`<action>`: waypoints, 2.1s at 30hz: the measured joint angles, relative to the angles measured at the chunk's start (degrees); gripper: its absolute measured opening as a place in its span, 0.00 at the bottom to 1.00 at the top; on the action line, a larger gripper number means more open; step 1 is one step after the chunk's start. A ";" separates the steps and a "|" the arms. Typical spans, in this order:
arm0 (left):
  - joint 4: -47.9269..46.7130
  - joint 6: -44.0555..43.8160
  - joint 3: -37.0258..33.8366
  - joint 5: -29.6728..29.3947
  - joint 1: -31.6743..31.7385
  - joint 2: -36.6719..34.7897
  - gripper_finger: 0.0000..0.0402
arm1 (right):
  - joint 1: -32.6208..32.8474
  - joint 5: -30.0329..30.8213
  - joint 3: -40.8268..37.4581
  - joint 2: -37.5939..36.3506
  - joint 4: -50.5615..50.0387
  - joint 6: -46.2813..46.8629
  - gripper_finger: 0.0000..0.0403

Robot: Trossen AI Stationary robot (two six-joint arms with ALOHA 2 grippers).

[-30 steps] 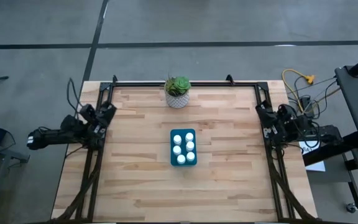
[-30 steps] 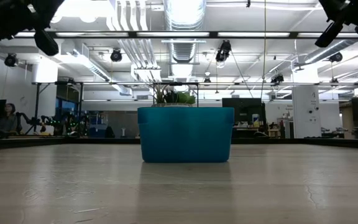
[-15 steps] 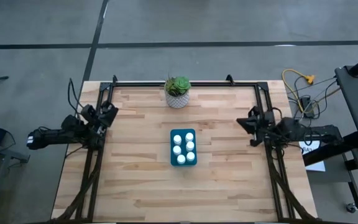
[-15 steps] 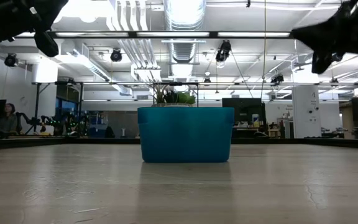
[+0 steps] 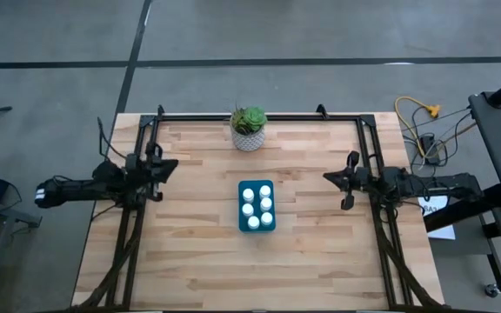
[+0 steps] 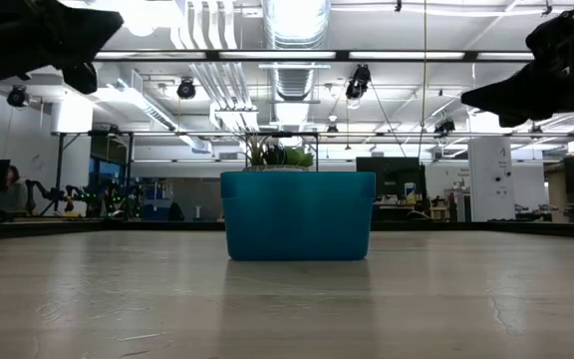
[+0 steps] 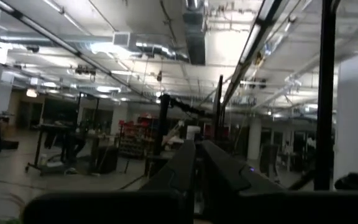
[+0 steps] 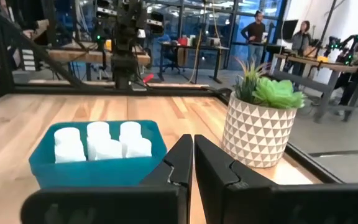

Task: Pick and place pill bottles into a basket
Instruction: Return to Home Position

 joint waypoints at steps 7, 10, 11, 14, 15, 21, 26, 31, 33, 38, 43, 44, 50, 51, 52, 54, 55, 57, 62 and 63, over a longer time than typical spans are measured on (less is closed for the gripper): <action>-3.90 3.58 0.00 8.54 0.04 2.81 0.03 | 0.00 0.01 0.00 2.50 0.00 2.50 0.02; -7.20 4.80 0.00 13.97 0.00 3.66 0.03 | 0.00 -0.01 0.00 3.49 0.00 2.84 0.02; -8.86 4.48 0.00 14.81 0.00 3.88 0.03 | 0.00 -0.01 0.00 3.71 0.00 2.84 0.02; -12.75 2.63 0.00 14.99 0.02 4.30 0.03 | 0.00 -0.01 0.00 4.31 0.00 2.94 0.02; -13.60 2.42 0.00 14.99 0.02 4.34 0.03 | 0.00 -0.01 0.00 4.44 0.00 3.01 0.02; -18.80 1.32 0.00 14.80 0.04 3.67 0.03 | 0.00 0.00 0.00 5.29 0.01 2.84 0.02; -23.27 0.46 0.00 14.79 0.04 2.46 0.03 | 0.01 -0.01 0.00 6.38 0.01 2.98 0.02; -27.62 -2.85 0.16 14.50 0.02 0.81 0.03 | 0.02 -0.01 0.00 7.43 0.00 2.99 0.02; -27.66 -2.28 0.24 14.51 0.02 0.82 0.03 | 0.00 0.01 0.00 7.77 0.01 2.98 0.02; -27.71 0.14 0.29 14.53 0.02 0.29 0.03 | 0.00 -0.01 0.00 8.69 0.00 2.95 0.02; -27.33 0.07 0.26 14.56 0.02 0.42 0.03 | 0.00 -0.01 0.00 10.24 0.00 2.90 0.02; -27.31 0.00 0.26 14.58 0.02 0.52 0.03 | 0.00 -0.01 0.00 10.51 0.00 2.94 0.02; -26.89 -0.13 0.31 14.71 0.02 0.43 0.03 | 0.00 0.02 0.00 10.62 0.01 3.25 0.02; -26.66 -0.13 0.31 14.70 0.02 0.43 0.03 | 0.00 0.02 0.00 10.62 0.00 3.23 0.02; -26.55 -0.11 0.31 14.71 0.02 0.45 0.03 | 0.01 -0.01 0.00 10.63 0.00 3.18 0.02; -26.63 -0.13 0.31 14.69 0.02 0.56 0.03 | 0.00 0.00 0.00 10.63 0.00 3.12 0.02; -26.60 -0.11 0.31 14.69 0.02 0.56 0.03 | 0.00 0.00 0.00 10.63 0.00 3.10 0.02; -26.51 -0.11 0.31 14.69 0.02 0.56 0.03 | 0.00 -0.01 0.00 10.63 0.00 3.05 0.02; -26.57 -0.07 0.28 14.66 0.03 0.83 0.03 | 0.00 -0.01 0.00 10.63 0.00 4.50 0.02; -26.55 0.11 0.27 14.66 0.03 0.94 0.03 | 0.00 0.01 0.00 10.63 0.00 5.06 0.02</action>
